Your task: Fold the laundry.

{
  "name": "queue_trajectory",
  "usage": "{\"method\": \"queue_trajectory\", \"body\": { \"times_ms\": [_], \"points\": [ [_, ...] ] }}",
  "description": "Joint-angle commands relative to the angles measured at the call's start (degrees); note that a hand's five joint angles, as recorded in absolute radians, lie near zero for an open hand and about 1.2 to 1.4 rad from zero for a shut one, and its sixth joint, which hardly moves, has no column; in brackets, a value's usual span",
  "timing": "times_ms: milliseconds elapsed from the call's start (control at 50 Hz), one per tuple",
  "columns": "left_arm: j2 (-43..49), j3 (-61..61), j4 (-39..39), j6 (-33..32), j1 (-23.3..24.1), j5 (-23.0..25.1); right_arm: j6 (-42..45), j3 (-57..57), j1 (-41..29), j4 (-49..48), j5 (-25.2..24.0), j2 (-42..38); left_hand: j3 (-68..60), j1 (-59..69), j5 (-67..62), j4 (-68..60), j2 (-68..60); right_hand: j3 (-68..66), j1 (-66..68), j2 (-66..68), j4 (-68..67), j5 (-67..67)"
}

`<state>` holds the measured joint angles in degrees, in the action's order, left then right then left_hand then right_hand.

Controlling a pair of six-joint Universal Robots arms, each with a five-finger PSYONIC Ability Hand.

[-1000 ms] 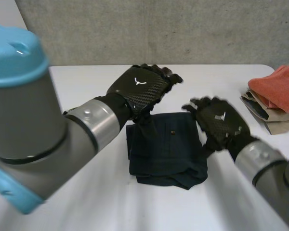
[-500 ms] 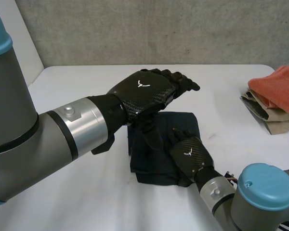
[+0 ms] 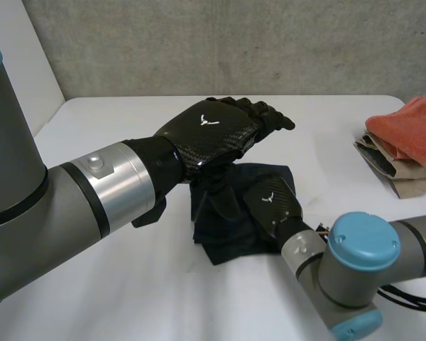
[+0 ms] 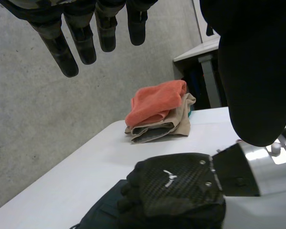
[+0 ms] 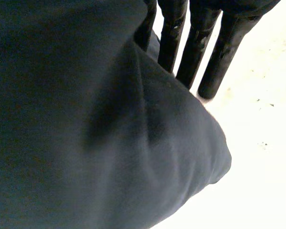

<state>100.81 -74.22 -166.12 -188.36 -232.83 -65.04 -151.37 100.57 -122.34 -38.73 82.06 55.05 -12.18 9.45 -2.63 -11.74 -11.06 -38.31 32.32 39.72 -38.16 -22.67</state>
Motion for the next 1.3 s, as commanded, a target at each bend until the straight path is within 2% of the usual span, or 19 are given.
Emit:
{"method": "queue_trajectory", "body": {
  "times_ms": [20, 160, 220, 300, 320, 380, 400, 500, 580, 700, 820, 900, 960, 1140, 1300],
  "points": [
    [0.0, -0.3, 0.0, 0.0, -0.1, 0.0, -0.6, -5.7, 0.6, 3.1, -0.1, -2.3, 1.6, 1.1, 2.1, 1.2, 0.5, -41.7, 47.7, 40.3, -41.8, -47.3],
    [-0.1, -0.2, 0.0, 0.0, -0.1, 0.0, -0.6, -7.8, 4.4, 11.6, -0.9, -1.1, 1.6, 1.1, 2.1, 1.2, 0.5, -41.7, 47.7, 40.3, -41.8, -47.3],
    [-0.1, -0.2, 0.0, -0.1, -0.1, 0.0, -0.5, -7.8, 9.0, 15.0, -3.8, 1.2, 1.6, 1.1, 2.1, 1.2, 0.5, -41.7, 47.7, 40.3, -41.8, -47.3],
    [-0.1, -0.2, -0.1, 0.0, -0.3, 0.0, 0.1, -8.4, 14.5, 16.7, -10.8, 3.5, 1.6, 1.1, 2.1, 1.2, 0.5, -41.7, 47.7, 40.3, -41.8, -47.3],
    [-0.1, -0.2, -0.1, 0.0, -0.3, 0.0, 0.1, -9.3, 16.7, 16.7, -14.1, 3.9, 1.6, 1.1, 2.1, 1.2, 0.5, -41.7, 47.7, 40.3, -41.8, -47.3],
    [-0.1, -0.2, -0.1, 0.0, -0.4, 0.0, -0.2, -11.7, 20.0, 16.7, -18.8, 4.7, 1.6, 1.1, 2.1, 1.2, 0.5, -41.7, 47.7, 40.3, -41.8, -47.3],
    [-0.1, -0.2, -0.1, -0.1, -0.4, 0.0, -0.3, -13.9, 21.8, 16.6, -21.7, 5.2, 1.6, 1.1, 2.1, 1.2, 0.5, -41.7, 47.7, 40.3, -41.8, -47.3],
    [-0.1, -0.2, -0.1, 0.0, -0.4, 0.0, -1.8, -22.9, 25.9, 16.4, -27.0, 4.6, 1.6, 1.1, 2.1, 1.2, 0.5, -41.7, 47.7, 40.3, -41.8, -47.3],
    [-0.1, -0.2, -0.1, 0.0, -0.4, 0.1, -7.9, -31.8, 29.6, 16.0, -29.0, 3.4, 1.6, 1.1, 2.1, 1.2, 0.5, -41.7, 47.7, 40.3, -41.8, -47.3],
    [-0.1, -0.2, -0.1, 0.0, -0.5, 0.1, -21.0, -42.5, 35.8, 8.3, -33.1, 1.5, 1.6, 1.1, 2.1, 1.2, 0.5, -41.7, 47.7, 40.3, -41.8, -47.3],
    [-0.1, -0.2, -0.2, 0.0, -0.4, 0.1, -33.4, -46.0, 44.5, -5.5, -38.7, -1.9, 1.8, 0.9, 2.2, 1.4, 0.7, -41.7, 47.7, 40.3, -41.8, -47.3],
    [-0.1, -0.2, -0.3, 0.0, -0.4, 0.2, -37.4, -47.3, 47.5, -10.2, -42.4, -5.4, 1.6, 1.1, 2.1, 1.2, 0.5, -41.7, 47.7, 40.3, -41.8, -47.3],
    [-0.1, -0.2, -0.3, 0.0, -0.4, 0.2, -37.1, -47.5, 50.3, -11.1, -44.7, -7.5, 1.6, 1.1, 2.1, 1.2, 0.5, -41.7, 47.7, 40.3, -41.8, -47.3],
    [0.0, -0.5, -0.3, 0.0, -0.4, 0.1, -34.4, -48.0, 58.8, -11.2, -55.8, -18.3, 1.6, 1.1, 2.1, 1.2, 0.5, -41.7, 47.7, 40.3, -41.8, -47.3],
    [0.3, -0.7, -0.3, 0.0, -0.2, 0.1, -32.4, -45.2, 61.7, -11.7, -59.0, -21.9, 1.6, 1.1, 2.1, 1.2, 0.5, -41.7, 47.7, 40.3, -41.8, -47.3]
  ]
}}
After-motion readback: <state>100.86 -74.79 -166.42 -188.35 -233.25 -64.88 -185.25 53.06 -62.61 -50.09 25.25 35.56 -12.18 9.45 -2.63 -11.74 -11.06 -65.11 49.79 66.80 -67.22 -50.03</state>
